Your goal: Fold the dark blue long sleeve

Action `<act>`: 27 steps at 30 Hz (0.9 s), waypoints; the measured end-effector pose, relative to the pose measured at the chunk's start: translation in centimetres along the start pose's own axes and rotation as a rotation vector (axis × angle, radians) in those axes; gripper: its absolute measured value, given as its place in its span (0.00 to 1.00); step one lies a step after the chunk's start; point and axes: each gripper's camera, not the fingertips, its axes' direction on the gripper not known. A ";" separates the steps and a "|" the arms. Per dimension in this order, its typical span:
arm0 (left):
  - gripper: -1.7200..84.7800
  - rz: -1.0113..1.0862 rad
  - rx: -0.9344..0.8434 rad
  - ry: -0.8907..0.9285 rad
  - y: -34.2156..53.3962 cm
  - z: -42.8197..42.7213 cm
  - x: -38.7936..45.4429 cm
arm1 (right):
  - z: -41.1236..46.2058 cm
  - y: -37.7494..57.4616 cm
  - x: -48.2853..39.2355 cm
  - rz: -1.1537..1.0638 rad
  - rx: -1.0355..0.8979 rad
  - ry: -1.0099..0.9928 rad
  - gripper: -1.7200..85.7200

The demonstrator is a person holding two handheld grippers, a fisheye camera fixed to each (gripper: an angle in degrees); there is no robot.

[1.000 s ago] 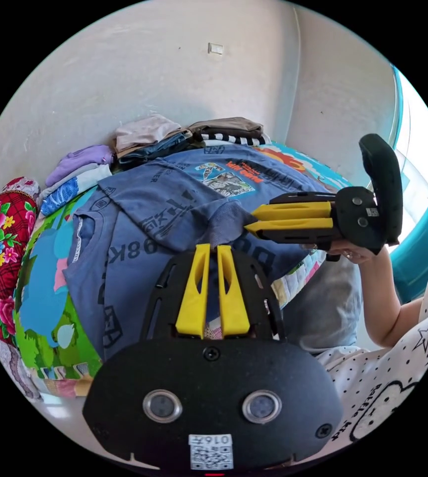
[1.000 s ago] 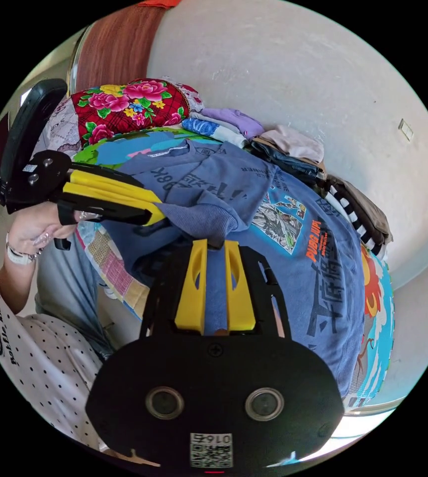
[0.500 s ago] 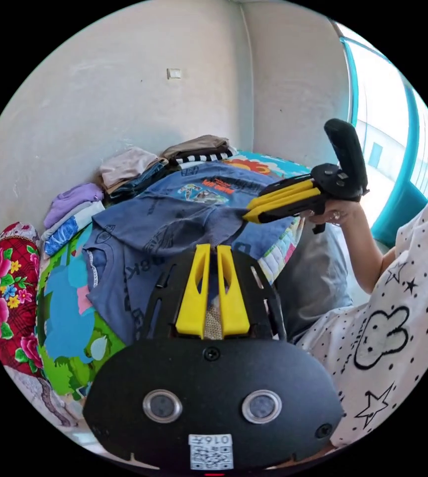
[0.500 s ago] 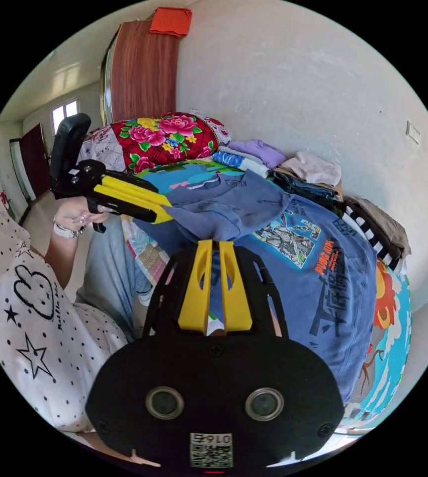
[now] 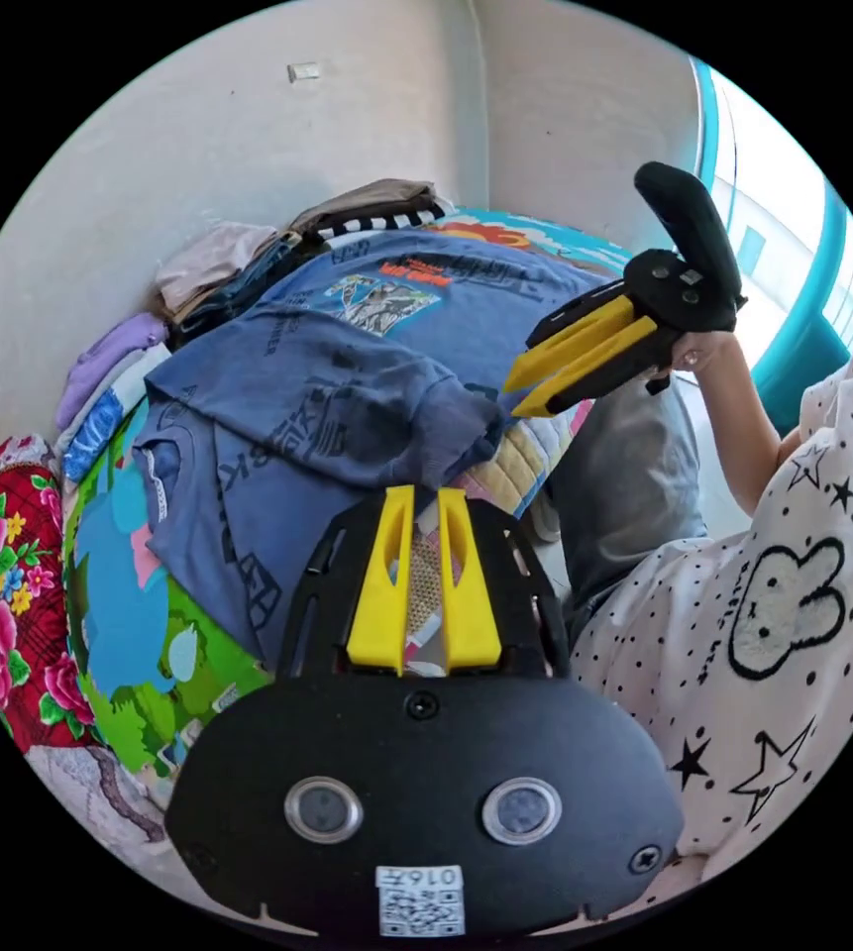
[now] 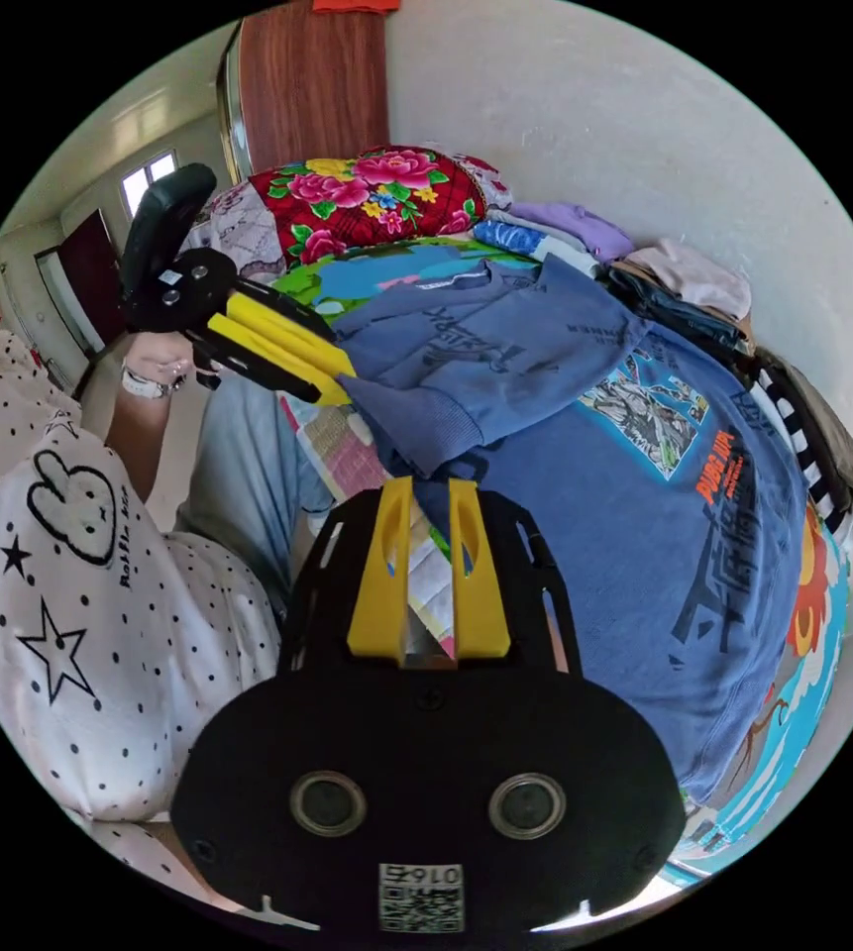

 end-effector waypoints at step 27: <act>0.06 -0.571 0.168 0.230 -20.2 12.2 -51.0 | 9.8 -30.0 33.4 0.436 0.015 -0.094 0.13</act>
